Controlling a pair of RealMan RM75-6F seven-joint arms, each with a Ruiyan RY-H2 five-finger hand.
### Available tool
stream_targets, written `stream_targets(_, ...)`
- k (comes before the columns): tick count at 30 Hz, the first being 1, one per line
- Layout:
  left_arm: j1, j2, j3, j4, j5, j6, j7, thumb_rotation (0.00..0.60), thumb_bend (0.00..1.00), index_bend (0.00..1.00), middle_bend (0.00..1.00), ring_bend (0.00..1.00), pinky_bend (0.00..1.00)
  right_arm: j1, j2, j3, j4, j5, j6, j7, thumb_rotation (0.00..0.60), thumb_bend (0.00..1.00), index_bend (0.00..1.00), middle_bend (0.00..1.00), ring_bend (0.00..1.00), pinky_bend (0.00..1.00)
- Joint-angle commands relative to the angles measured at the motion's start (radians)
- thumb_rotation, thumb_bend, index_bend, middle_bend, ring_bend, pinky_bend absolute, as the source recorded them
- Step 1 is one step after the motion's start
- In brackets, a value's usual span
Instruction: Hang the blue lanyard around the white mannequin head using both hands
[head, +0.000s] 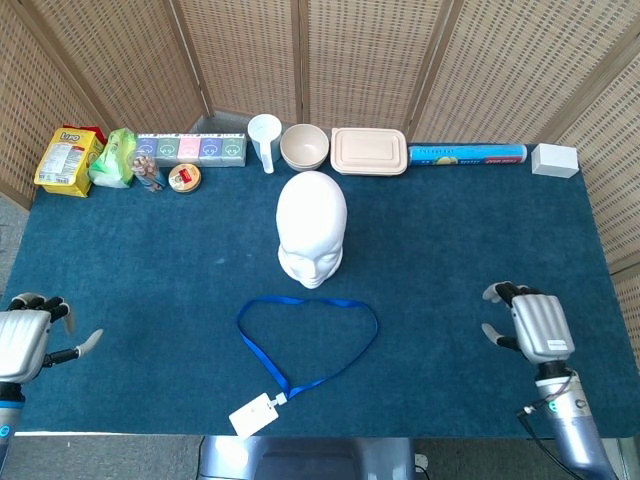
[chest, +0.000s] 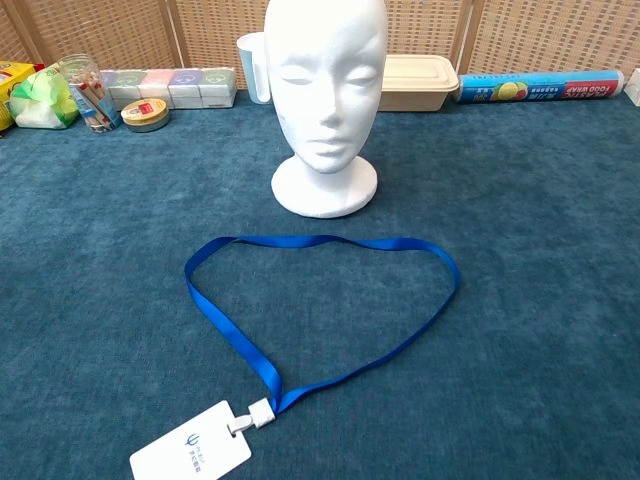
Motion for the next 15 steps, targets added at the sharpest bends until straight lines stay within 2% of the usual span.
stream_targets(1,-0.015,-0.004,-0.009,0.010,-0.008,-0.015,0.002,0.227,0.21,0.65,0.51,0.42,0.27,0.032,-0.057,0.029,-0.030,0.051,0.000,-0.103,0.600,0.24,0.40,0.46,0.58,0.63)
stream_targets(5,-0.035,-0.009,-0.018,0.020,-0.012,-0.034,-0.001,0.230,0.21,0.65,0.51,0.42,0.27,0.055,-0.116,0.044,-0.050,0.098,0.016,-0.222,0.600,0.24,0.39,0.51,0.71,0.81)
stream_targets(6,-0.039,-0.009,-0.020,0.022,-0.012,-0.037,-0.002,0.230,0.21,0.65,0.51,0.42,0.27,0.060,-0.129,0.047,-0.054,0.111,0.017,-0.241,0.600,0.24,0.39,0.52,0.72,0.83)
stream_targets(15,-0.074,-0.012,-0.033,0.032,-0.020,-0.067,-0.002,0.229,0.21,0.65,0.51,0.42,0.27,0.105,-0.219,0.060,-0.076,0.204,0.015,-0.379,0.600,0.21,0.39,0.60,0.86,0.91)
